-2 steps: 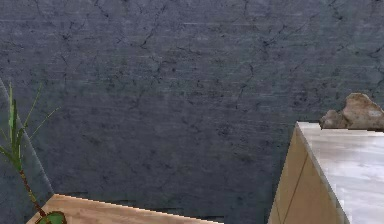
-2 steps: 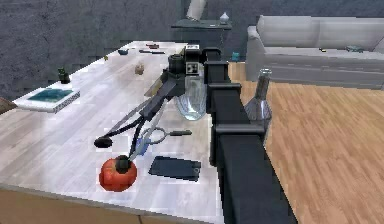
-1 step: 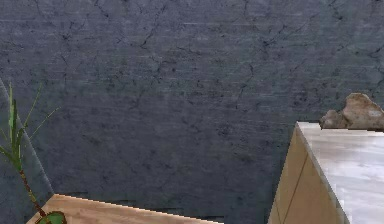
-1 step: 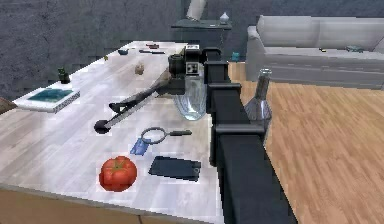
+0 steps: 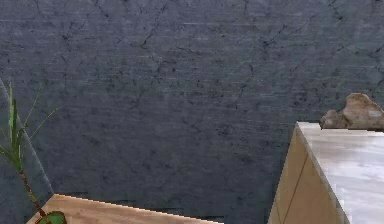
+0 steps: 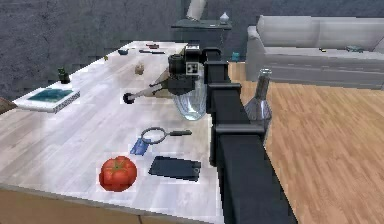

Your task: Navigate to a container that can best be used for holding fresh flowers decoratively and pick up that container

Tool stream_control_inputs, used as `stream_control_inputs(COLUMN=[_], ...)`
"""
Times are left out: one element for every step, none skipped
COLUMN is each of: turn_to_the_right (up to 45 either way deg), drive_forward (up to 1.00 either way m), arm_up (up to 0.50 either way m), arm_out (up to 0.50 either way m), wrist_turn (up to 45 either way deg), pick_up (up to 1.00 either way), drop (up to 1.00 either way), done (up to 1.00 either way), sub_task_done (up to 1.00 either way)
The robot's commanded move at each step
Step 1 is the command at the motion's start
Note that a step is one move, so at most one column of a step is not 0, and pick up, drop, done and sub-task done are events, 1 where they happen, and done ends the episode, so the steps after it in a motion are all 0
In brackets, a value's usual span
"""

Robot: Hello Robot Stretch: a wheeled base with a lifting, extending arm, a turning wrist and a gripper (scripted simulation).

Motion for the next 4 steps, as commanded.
stream_control_inputs(turn_to_the_right=[0.0,0.0,0.0,0.0], drive_forward=[0.00,0.00,0.00,0.00], arm_up=[0.00,0.00,0.00,0.00], arm_out=[0.00,0.00,0.00,0.00], wrist_turn=[45.0,15.0,0.0,0.0], pick_up=[0.00,0.00,1.00,0.00], drop=[0.00,0.00,0.00,0.00], done=[0.00,0.00,0.00,1.00], sub_task_done=[0.00,0.00,0.00,0.00])
